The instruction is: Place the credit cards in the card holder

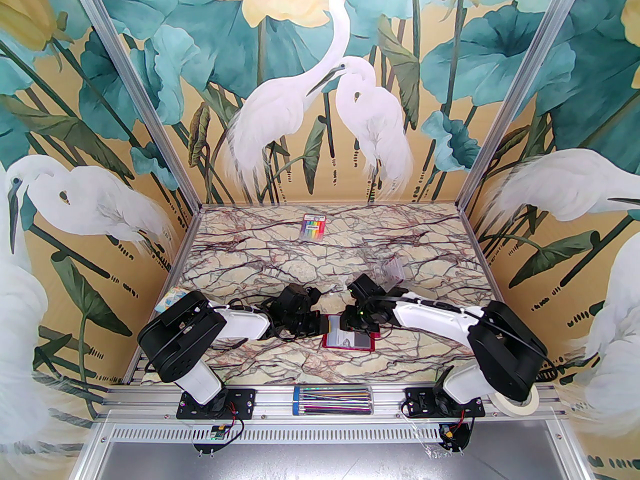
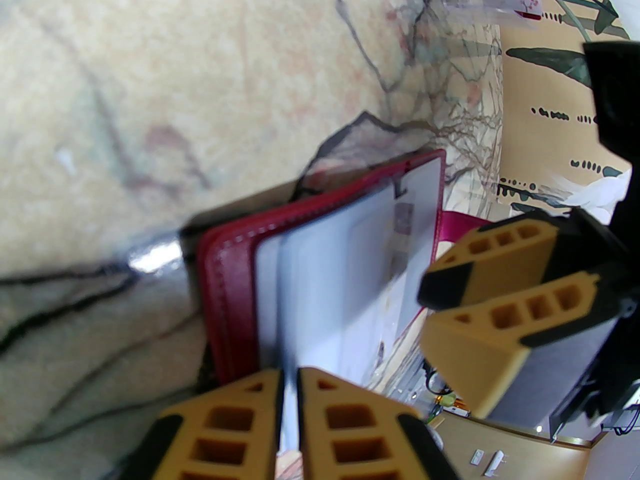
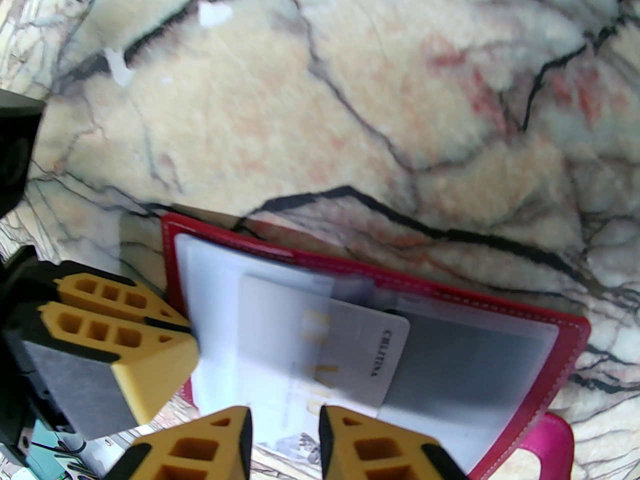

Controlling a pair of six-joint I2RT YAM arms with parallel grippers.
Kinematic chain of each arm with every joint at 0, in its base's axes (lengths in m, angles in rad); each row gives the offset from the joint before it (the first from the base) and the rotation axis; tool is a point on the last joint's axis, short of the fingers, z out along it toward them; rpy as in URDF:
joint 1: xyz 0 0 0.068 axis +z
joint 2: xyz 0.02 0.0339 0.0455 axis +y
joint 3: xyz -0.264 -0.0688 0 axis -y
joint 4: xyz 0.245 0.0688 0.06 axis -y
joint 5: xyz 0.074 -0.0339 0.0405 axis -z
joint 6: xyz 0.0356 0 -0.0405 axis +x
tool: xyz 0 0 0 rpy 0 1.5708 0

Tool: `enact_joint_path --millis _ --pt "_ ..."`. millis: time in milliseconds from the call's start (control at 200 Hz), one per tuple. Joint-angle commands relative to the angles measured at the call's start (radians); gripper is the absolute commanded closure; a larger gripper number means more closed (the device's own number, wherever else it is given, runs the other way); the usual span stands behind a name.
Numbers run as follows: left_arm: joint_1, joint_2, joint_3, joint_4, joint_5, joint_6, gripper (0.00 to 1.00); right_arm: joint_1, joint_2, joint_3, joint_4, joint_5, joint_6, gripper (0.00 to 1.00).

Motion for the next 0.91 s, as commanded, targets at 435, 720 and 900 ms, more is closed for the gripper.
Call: enact_joint_path --millis 435,720,900 --pt "-0.007 0.034 -0.005 -0.045 -0.028 0.023 0.87 0.005 0.060 0.020 -0.041 0.063 0.002 0.65" --pt "-0.006 0.038 -0.004 -0.044 -0.028 0.023 0.86 0.007 0.071 0.018 -0.020 0.045 0.008 0.68" --pt "-0.006 0.038 -0.004 -0.042 -0.026 0.023 0.86 0.013 0.071 0.025 -0.020 0.041 0.008 0.70"
